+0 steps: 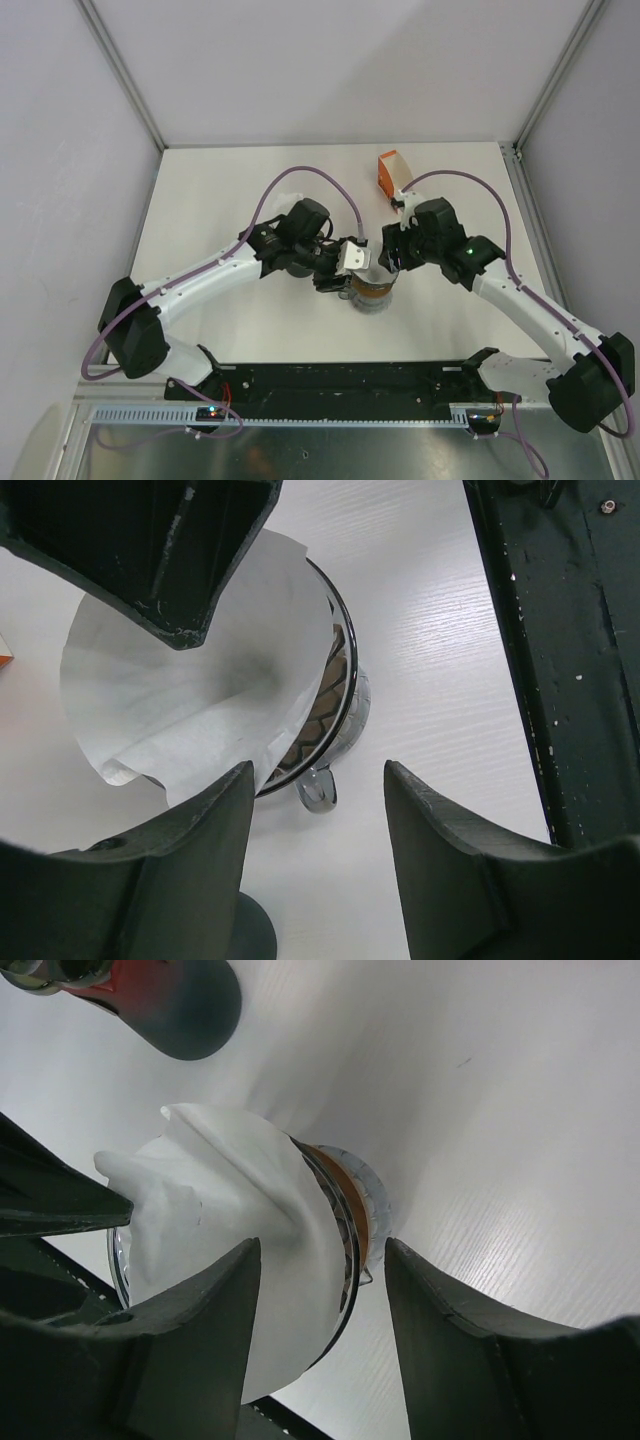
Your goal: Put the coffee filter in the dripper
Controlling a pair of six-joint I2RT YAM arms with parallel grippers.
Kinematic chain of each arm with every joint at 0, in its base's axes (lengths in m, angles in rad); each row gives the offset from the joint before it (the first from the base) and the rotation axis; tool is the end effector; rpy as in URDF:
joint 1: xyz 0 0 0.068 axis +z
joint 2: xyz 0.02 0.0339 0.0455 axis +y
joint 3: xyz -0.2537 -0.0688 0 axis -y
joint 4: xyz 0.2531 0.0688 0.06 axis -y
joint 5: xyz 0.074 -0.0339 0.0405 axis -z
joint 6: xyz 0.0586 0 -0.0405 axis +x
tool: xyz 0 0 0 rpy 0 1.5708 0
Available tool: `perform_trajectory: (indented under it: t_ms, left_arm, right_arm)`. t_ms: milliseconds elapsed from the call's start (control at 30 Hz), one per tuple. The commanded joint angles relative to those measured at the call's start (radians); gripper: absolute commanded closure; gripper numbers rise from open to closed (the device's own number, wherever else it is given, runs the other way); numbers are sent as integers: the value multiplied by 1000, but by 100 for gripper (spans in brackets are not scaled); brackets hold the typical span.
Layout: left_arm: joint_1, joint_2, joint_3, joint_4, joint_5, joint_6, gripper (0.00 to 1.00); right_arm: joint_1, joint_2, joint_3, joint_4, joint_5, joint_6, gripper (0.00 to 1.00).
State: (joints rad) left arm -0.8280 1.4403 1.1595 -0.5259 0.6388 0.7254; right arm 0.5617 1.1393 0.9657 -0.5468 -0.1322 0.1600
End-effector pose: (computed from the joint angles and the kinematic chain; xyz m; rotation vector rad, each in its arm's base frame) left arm 0.1978 -0.2671 0.2652 1.8258 1.4229 -0.8052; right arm 0.2268 0.1519 0.2722 -0.5353 2.2779 0.5188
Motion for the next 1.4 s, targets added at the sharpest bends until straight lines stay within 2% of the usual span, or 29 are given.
perform_trajectory:
  t_ms: [0, 400, 833, 867, 933, 967, 1033, 1367]
  left_arm:
    - [4, -1, 33, 8, -4, 9, 40]
    - [3, -18, 88, 8, -23, -42, 24]
    - [3, -38, 115, -10, -1, -84, 16]
    - [3, -41, 129, -16, 8, -94, 16]
    - [3, -47, 145, -27, 22, -108, 6]
    - [4, -49, 149, -30, 26, -112, 4]
    - [3, -51, 149, -34, 24, -118, 1]
    - [7, -60, 179, -35, -39, -142, 0]
  right_arm:
    - [-15, -31, 23, 50, -29, -8, 41]
    - [-64, -61, 42, 85, -51, -7, 35]
    - [-93, -85, 61, 93, -88, -4, 28]
    - [-97, -87, 65, 95, -90, -5, 27]
    - [-103, -90, 68, 102, -96, -3, 20]
    - [-106, -88, 70, 104, -99, -3, 10]
    - [-109, -85, 72, 106, -105, 0, 3]
    - [-140, -93, 87, 108, -117, -8, 1]
